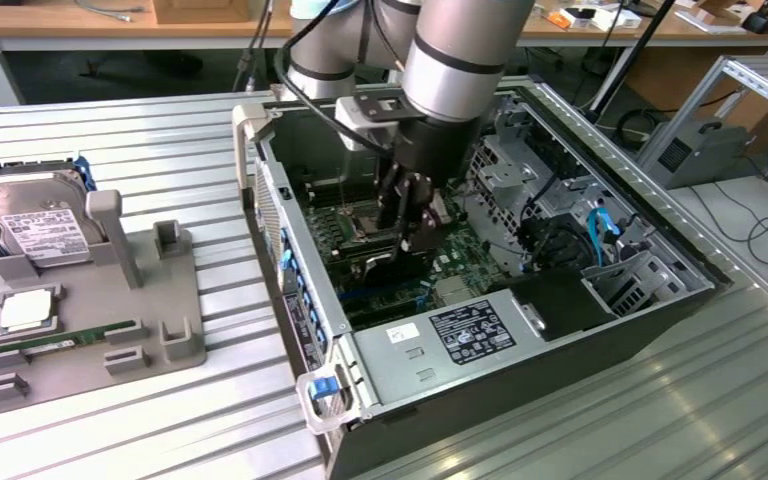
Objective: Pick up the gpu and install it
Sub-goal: 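Insert the gpu into the slot, then press down on the gpu until it lock into place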
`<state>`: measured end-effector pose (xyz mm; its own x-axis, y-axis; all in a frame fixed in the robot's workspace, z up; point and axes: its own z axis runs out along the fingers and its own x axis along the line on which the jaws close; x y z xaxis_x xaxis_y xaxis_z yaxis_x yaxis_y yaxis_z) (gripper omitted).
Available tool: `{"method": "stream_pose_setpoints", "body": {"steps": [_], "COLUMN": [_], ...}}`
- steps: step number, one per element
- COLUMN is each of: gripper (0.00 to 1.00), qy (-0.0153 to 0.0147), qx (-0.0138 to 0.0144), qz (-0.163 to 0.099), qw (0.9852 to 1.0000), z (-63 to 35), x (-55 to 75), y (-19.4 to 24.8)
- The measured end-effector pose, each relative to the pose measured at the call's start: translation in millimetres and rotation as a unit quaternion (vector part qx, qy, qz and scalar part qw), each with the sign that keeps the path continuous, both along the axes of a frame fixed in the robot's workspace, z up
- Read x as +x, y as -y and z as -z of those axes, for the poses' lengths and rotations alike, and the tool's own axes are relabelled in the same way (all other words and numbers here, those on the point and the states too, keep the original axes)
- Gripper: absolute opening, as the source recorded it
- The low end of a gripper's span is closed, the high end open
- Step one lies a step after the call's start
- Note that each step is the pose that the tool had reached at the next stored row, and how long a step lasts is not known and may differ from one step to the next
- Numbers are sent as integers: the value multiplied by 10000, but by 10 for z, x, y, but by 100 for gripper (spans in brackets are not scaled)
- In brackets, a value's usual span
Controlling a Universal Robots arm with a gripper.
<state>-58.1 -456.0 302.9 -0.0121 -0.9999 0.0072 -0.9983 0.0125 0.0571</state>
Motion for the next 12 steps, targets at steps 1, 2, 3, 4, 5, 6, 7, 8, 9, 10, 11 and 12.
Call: {"method": "stream_pose_setpoints", "body": {"steps": [1, 2, 3, 4, 5, 6, 7, 8, 9, 10, 11, 12], "gripper": [53, 53, 45, 38, 32, 26, 20, 14, 11, 11, 11, 11], "qy": [0, 0, 0, 0, 1, 0, 0, 0, 0, 0, 0, 0], "qx": [-20, -33, -40, -44, -47, -50, -52, -54, -54, -54, -53, -54], "qz": [0, 0, 0, -1, 0, 1, 0, -3, -4, -4, -4, -4], "qw": [10000, 10000, 10000, 10000, 10000, 10000, 10000, 10000, 10000, 10000, 10000, 10000], "z": [-58, -97, -112, -118, -120, -122, -123, -123, -124, -124, -123, -124], "x": [0, 0, 1, 3, 3, 4, 5, 5, 5, 5, 5, 5], "y": [-9, -17, -20, -22, -22, -23, -22, -22, -22, -22, -22, -22]}}
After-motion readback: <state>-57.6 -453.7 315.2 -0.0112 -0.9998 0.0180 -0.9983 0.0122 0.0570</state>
